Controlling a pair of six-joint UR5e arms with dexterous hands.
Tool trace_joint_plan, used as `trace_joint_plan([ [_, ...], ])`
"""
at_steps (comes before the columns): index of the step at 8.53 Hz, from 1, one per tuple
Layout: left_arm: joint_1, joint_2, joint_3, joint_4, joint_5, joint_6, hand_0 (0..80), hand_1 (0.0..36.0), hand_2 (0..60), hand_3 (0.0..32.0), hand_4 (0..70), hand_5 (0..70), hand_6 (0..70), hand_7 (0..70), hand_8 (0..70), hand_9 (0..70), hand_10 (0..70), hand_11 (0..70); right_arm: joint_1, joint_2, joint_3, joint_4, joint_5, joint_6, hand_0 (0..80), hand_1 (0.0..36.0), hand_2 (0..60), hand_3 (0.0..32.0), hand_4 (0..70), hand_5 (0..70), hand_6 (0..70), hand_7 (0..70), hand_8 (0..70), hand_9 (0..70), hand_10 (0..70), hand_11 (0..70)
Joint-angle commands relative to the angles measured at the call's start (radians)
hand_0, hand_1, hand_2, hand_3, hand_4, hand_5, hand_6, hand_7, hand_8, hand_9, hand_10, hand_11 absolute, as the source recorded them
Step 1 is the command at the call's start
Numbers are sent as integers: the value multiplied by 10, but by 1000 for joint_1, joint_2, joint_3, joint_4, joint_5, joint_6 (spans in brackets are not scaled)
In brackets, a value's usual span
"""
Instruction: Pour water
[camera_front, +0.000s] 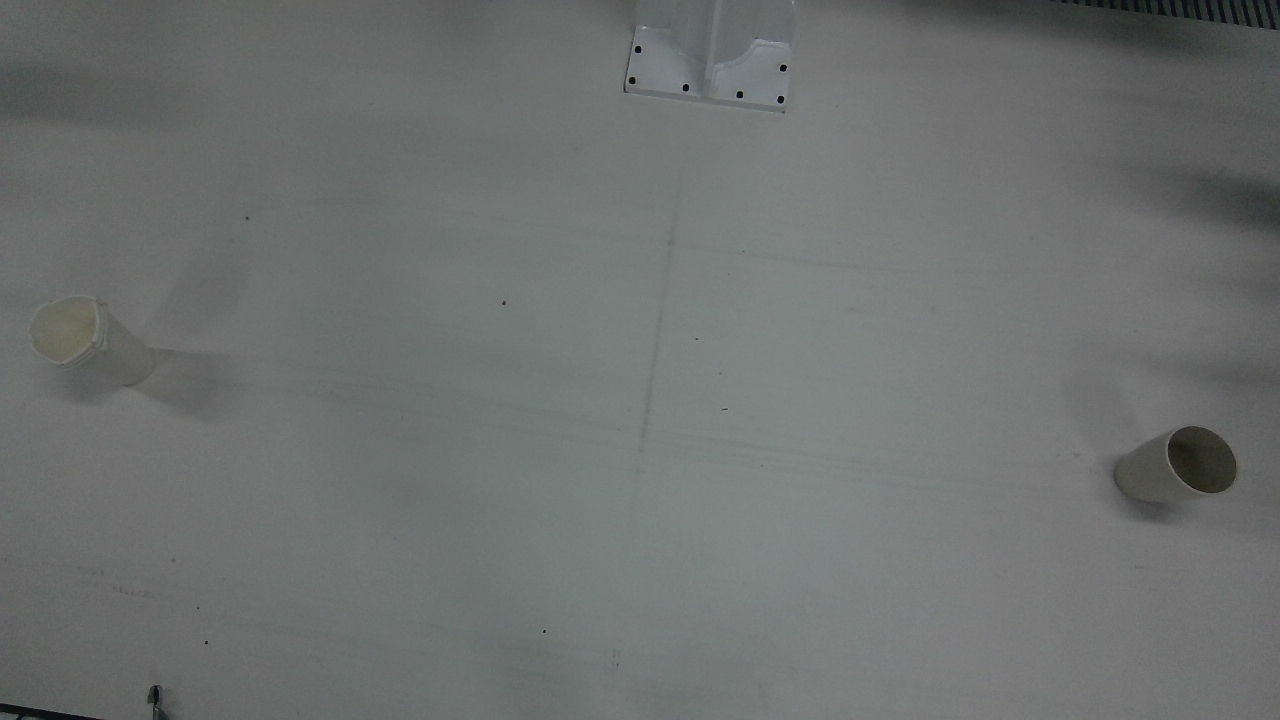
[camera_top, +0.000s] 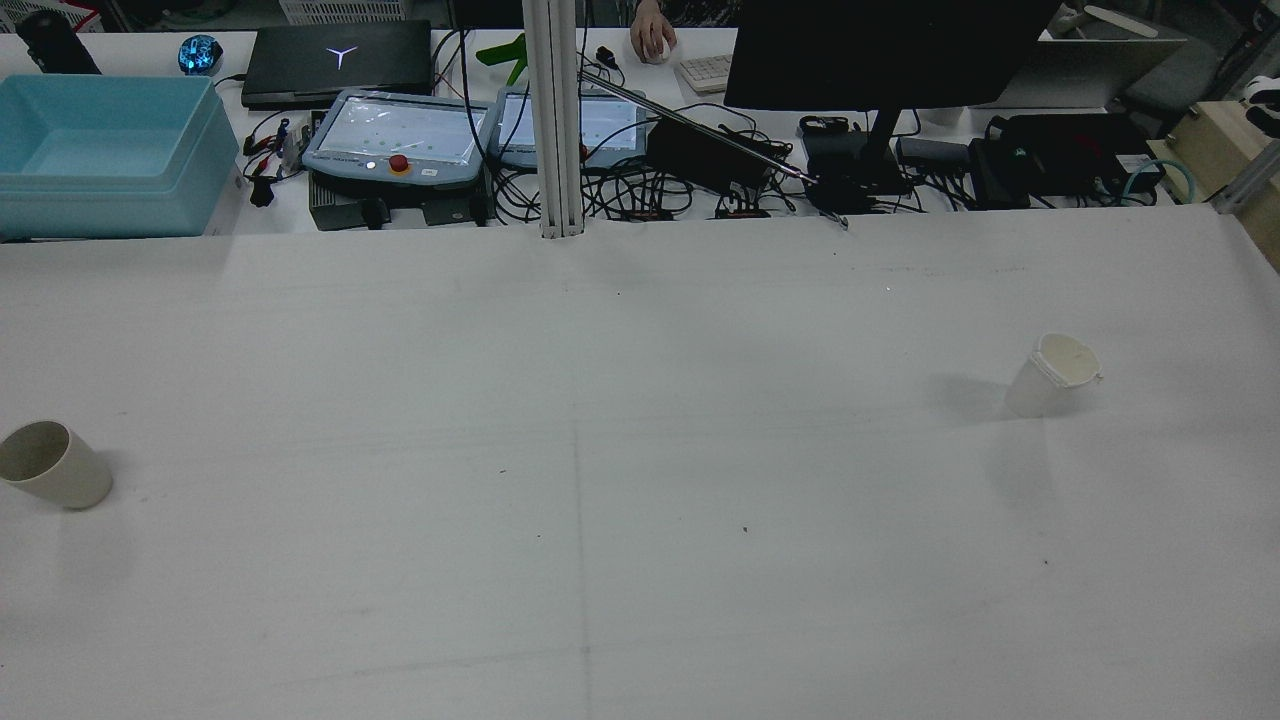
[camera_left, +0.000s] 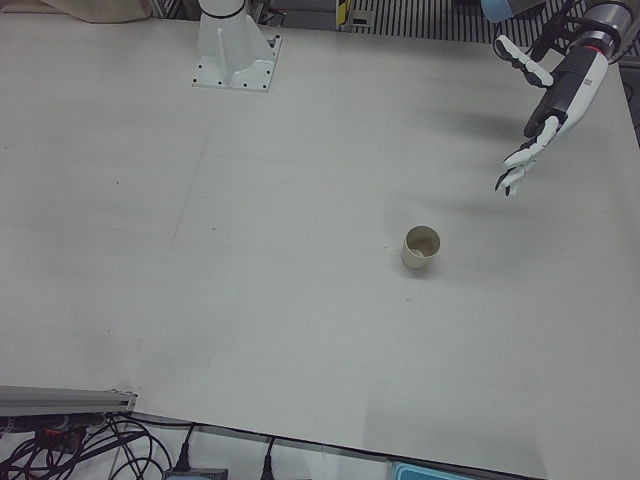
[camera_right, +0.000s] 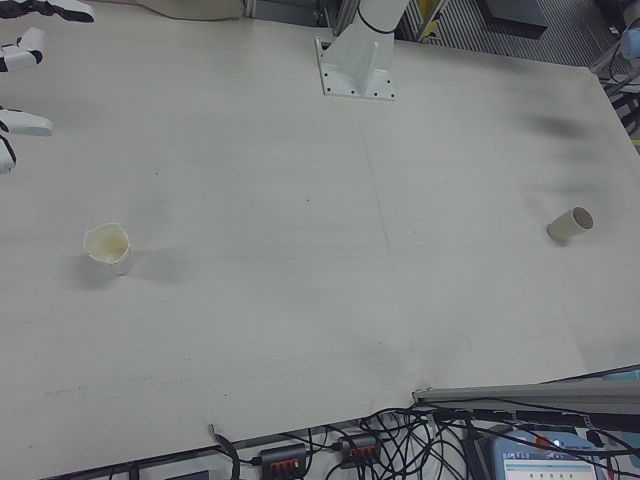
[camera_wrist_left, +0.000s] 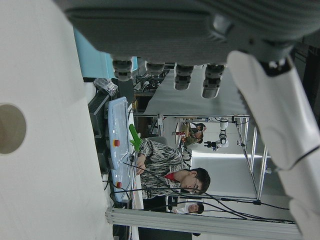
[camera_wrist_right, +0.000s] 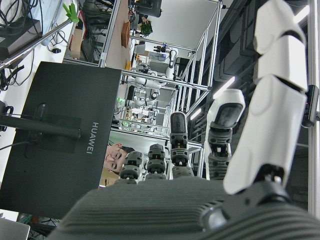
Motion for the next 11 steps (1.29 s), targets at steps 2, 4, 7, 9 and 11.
trace_joint_plan([
  [2, 0, 78, 177, -251, -19, 144, 493, 108, 14, 86, 45, 180, 1, 148, 30, 15, 38, 72, -44, -1, -68, 3, -2, -66, 533, 146, 168, 0, 487, 490, 203, 296, 108, 115, 75, 118],
  [4, 3, 77, 368, -480, -65, 238, 553, 224, 202, 84, 19, 188, 0, 145, 40, 19, 51, 100, -47, -9, -107, 5, -1, -26, 548, 233, 481, 0, 506, 529, 229, 343, 145, 166, 114, 179],
  [7, 9, 72, 405, -518, -55, 388, 606, 336, 448, 74, 1, 218, 0, 137, 24, 13, 16, 58, -92, -6, -150, 5, 6, -20, 540, 250, 600, 0, 682, 700, 458, 603, 348, 423, 344, 498],
  [9, 37, 8, 407, -492, -58, 416, 553, 289, 424, 82, 0, 194, 0, 121, 10, 10, 1, 30, -109, -6, -164, 5, 4, -37, 531, 230, 600, 0, 700, 700, 698, 700, 570, 700, 611, 700],
  [11, 112, -122, 524, -476, -70, 427, 497, 195, 288, 86, 17, 143, 0, 94, 0, 4, 0, 0, -116, -9, -162, 5, -1, -40, 524, 208, 600, 0, 700, 700, 680, 700, 566, 698, 608, 700],
])
